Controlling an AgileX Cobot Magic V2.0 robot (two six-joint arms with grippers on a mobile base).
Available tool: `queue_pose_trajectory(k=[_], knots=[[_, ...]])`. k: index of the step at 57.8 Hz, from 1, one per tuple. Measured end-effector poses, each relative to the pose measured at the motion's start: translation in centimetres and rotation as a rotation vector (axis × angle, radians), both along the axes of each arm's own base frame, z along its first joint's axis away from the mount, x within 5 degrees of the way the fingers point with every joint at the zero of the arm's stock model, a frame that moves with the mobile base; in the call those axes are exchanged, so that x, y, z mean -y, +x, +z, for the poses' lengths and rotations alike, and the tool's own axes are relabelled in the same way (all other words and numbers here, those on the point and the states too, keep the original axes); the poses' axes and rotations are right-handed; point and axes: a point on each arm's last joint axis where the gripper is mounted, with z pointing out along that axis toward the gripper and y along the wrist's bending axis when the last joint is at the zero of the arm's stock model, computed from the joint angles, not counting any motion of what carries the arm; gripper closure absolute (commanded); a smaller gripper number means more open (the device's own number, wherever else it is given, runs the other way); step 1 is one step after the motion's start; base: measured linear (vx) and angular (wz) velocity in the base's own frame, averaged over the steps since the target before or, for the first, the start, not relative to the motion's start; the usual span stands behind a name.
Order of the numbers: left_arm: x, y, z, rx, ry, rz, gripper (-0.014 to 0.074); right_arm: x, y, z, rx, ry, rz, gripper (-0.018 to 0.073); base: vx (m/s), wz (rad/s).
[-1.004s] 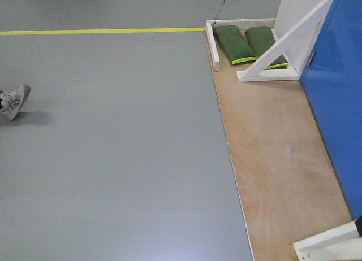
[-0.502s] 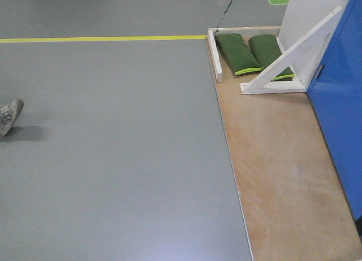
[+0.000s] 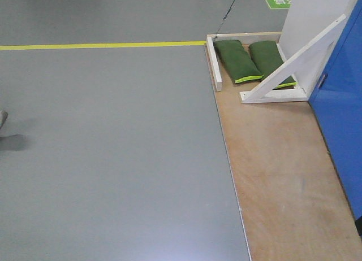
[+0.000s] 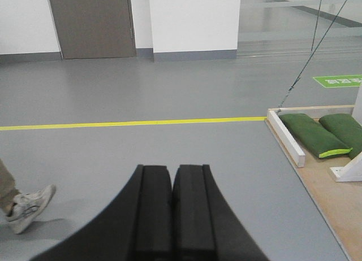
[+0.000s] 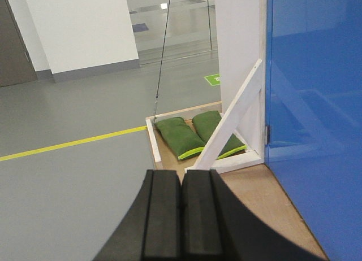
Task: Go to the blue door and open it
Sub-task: 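Turn and drive the base up beside the blue door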
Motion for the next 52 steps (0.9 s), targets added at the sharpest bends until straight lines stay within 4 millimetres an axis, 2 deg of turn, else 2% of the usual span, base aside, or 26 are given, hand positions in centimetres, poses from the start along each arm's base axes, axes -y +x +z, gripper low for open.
queue_pose_trajectory(k=[52], knots=[[0.00,0.00,0.00,0.000,0.000,0.000,0.0524,0.00,0.00,0.00,0.000,0.000,0.000,0.0551,0.05,0.00]])
